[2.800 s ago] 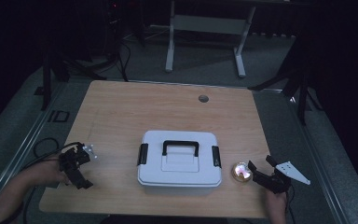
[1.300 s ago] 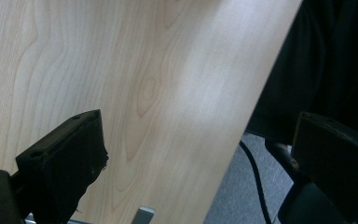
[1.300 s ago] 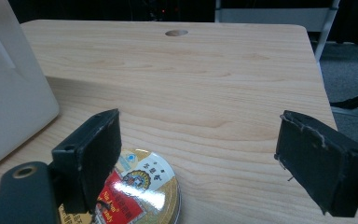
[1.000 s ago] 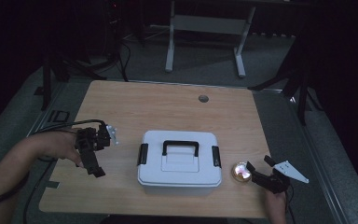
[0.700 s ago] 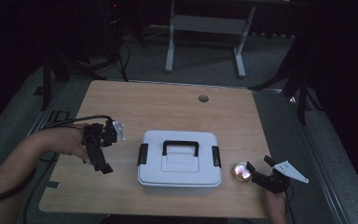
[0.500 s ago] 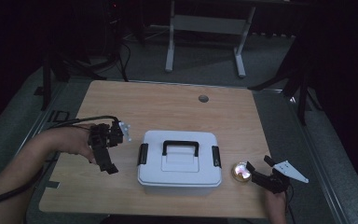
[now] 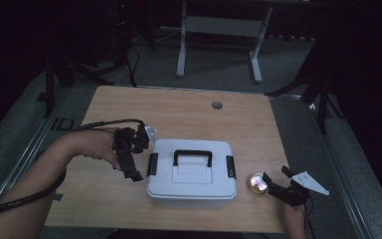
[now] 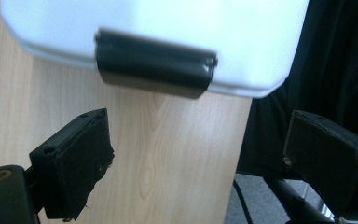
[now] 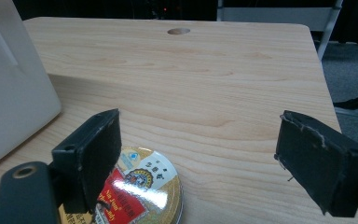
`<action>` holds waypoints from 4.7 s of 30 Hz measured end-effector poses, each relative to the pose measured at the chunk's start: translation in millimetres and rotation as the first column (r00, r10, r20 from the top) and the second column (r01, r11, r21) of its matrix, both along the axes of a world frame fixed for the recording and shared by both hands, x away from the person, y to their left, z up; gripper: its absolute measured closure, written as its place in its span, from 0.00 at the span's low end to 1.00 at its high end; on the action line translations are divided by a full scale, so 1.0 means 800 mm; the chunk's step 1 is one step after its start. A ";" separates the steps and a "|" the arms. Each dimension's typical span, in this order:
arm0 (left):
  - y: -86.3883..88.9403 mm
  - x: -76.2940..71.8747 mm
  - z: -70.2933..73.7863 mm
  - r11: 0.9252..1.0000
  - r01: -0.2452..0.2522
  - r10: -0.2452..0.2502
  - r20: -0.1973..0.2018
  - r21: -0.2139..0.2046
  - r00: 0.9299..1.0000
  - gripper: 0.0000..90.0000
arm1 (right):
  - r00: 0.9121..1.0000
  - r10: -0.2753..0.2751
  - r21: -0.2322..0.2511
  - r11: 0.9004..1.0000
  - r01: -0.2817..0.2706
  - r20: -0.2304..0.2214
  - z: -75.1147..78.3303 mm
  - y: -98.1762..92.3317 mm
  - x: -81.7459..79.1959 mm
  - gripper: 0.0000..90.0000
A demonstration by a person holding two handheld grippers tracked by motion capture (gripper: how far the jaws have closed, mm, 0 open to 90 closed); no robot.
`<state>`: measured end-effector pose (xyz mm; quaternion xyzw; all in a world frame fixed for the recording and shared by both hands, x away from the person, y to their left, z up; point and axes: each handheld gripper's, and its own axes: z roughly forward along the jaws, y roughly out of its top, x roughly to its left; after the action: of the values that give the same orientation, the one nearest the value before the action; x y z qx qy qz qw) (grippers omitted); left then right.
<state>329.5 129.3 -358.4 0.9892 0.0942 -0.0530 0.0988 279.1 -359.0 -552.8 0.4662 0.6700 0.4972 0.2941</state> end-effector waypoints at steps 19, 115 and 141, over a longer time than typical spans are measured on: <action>-0.058 0.022 -0.009 0.997 0.071 -0.072 0.008 0.039 0.997 0.08 | 1.000 0.007 0.007 1.000 -0.007 -0.001 0.000 0.000 0.000 0.15; -0.065 0.031 0.044 0.996 0.070 -0.073 0.051 0.062 0.996 0.93 | 1.000 0.024 0.029 0.999 -0.023 -0.017 0.000 -0.003 0.000 0.15; 0.140 0.011 0.057 0.960 -0.280 0.279 0.063 0.011 0.958 0.93 | 1.000 0.019 0.009 1.000 -0.019 -0.025 0.000 0.000 0.001 0.15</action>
<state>337.9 241.0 -312.4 0.9681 0.2303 -0.0074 0.0985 279.6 -358.8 -552.7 0.4671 0.6759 0.4972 0.2789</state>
